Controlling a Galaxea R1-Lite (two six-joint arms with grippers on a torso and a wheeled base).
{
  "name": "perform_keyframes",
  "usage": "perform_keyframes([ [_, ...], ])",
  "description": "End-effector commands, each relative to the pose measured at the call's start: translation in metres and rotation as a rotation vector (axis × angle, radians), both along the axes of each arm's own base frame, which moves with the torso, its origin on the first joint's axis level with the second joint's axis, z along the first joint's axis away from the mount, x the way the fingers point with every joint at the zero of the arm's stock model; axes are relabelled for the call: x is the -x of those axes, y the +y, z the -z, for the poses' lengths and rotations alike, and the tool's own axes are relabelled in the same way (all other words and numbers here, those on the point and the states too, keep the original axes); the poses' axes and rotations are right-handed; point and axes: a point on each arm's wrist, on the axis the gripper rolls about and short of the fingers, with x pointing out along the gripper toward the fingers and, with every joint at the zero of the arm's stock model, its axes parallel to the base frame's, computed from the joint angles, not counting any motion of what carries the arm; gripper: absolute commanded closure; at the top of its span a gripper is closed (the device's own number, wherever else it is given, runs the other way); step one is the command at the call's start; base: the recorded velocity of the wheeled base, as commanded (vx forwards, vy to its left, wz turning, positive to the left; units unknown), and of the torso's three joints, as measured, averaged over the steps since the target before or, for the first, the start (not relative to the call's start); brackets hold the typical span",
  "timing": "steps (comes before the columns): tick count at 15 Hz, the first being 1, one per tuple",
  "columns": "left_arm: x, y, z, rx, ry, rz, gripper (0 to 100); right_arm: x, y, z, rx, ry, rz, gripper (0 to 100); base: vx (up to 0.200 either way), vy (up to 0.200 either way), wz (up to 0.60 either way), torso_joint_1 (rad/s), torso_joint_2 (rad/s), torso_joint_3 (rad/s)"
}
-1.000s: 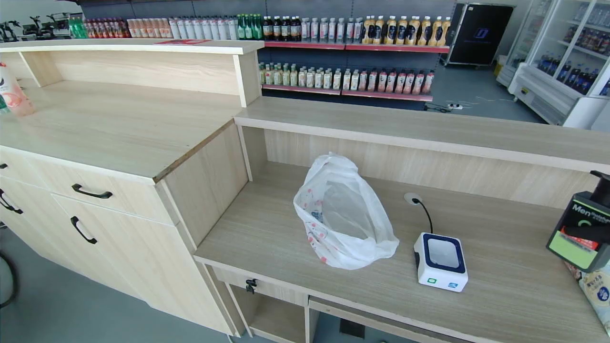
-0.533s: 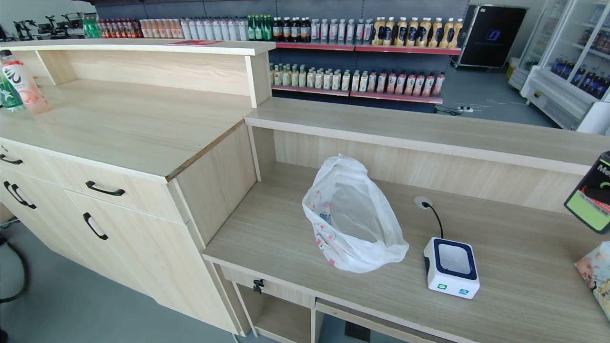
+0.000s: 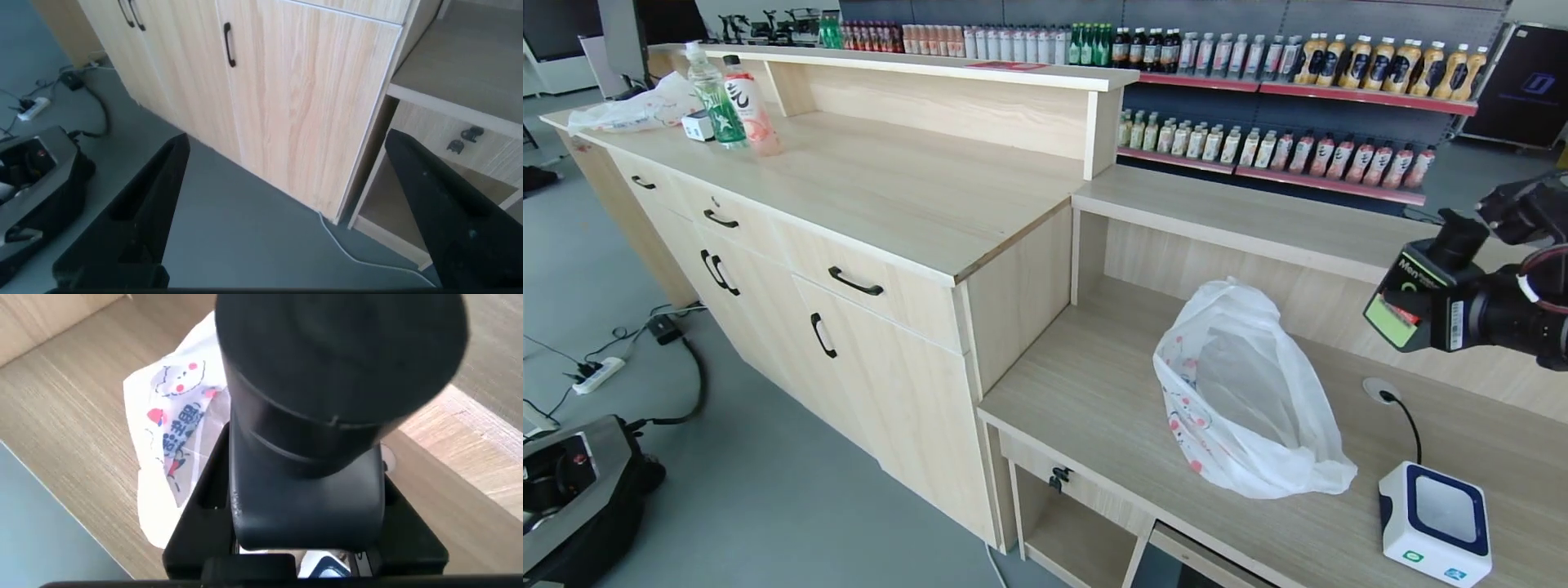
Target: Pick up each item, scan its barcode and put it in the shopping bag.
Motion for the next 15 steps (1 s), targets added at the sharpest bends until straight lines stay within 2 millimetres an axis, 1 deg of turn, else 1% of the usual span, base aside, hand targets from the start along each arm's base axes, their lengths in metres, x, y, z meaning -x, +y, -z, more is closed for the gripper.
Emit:
perform_keyframes([
  [1,0.0,0.0,0.0,0.0,0.0,-0.001,0,-0.037,0.009,0.063,-0.005,0.16,-0.035,100,0.0,0.0,0.0,0.0,0.0,0.0],
  [3,0.0,0.0,0.0,0.0,0.0,-0.001,0,-0.046,0.014,0.084,-0.002,0.188,-0.054,100,0.0,0.0,0.0,0.0,0.0,0.0],
  [5,0.0,0.0,0.0,0.0,0.0,-0.001,0,-0.048,0.019,0.099,-0.001,0.225,-0.071,100,0.0,0.0,0.0,0.0,0.0,0.0],
  [9,0.0,0.0,0.0,0.0,0.0,-0.001,0,-0.046,0.024,0.12,0.002,0.277,-0.088,100,0.0,0.0,0.0,0.0,0.0,0.0],
  [13,0.0,0.0,0.0,0.0,0.0,-0.001,0,-0.057,0.026,0.136,0.004,0.27,-0.093,100,0.0,0.0,0.0,0.0,0.0,0.0],
  [15,0.0,0.0,0.0,0.0,0.0,-0.001,0,-0.063,0.033,0.143,0.006,0.261,-0.114,100,0.0,0.0,0.0,0.0,0.0,0.0],
])
